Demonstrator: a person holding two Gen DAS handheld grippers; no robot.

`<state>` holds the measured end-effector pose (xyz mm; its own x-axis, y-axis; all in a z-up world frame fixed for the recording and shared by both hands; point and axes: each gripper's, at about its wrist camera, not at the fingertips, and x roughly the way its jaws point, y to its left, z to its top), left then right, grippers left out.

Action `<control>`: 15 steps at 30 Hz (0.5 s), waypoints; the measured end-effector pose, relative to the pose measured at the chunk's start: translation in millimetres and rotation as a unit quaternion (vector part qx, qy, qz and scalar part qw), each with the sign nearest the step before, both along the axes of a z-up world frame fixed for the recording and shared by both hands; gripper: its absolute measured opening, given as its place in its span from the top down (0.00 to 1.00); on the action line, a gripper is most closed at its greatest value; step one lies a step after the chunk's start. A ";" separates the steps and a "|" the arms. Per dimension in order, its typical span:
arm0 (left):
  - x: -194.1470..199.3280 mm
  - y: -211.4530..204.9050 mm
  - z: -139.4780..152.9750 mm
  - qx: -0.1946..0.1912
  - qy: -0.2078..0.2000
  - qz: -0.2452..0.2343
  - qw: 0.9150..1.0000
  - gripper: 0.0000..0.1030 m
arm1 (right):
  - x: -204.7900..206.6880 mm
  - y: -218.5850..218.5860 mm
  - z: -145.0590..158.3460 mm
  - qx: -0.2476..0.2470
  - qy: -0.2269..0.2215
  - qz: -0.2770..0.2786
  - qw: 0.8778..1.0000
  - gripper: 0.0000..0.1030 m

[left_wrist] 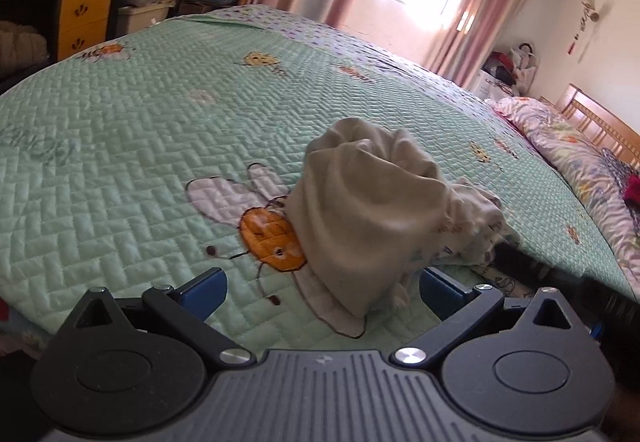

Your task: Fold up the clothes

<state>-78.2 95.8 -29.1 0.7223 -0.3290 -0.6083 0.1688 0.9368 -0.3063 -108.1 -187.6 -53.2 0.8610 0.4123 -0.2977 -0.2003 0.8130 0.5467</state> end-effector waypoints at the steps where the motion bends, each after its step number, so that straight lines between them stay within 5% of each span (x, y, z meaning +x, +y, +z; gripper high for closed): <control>1: 3.0 -7.0 2.9 0.008 -0.006 -0.009 1.000 0.01 | 3.3 -12.2 1.0 0.010 0.001 -0.038 0.999 0.33; 8: 45.0 -73.0 -1.6 0.095 -0.024 -0.083 0.992 0.01 | 78.6 -55.0 -26.0 0.118 0.117 -0.079 0.983 0.31; 9: 51.1 -79.7 -8.5 0.103 -0.015 -0.091 0.990 0.01 | 83.5 -54.4 -32.9 0.127 0.124 -0.072 0.981 0.35; 11: 61.4 -89.7 -24.7 0.115 0.010 -0.103 0.988 0.07 | 82.9 -52.8 -44.3 0.146 0.135 -0.059 0.978 0.67; 12: 64.6 -92.4 -31.4 0.119 0.022 -0.105 0.987 0.19 | 80.6 -52.6 -48.0 0.147 0.139 -0.060 0.977 0.80; 13: 66.5 -93.4 -36.8 0.123 0.031 -0.105 0.986 0.38 | 74.6 -52.9 -48.5 0.148 0.133 -0.060 0.978 0.82; 15: 65.8 -87.9 -37.4 0.114 0.027 -0.102 0.988 0.56 | 58.4 -55.0 -45.3 0.151 0.111 -0.058 0.981 0.86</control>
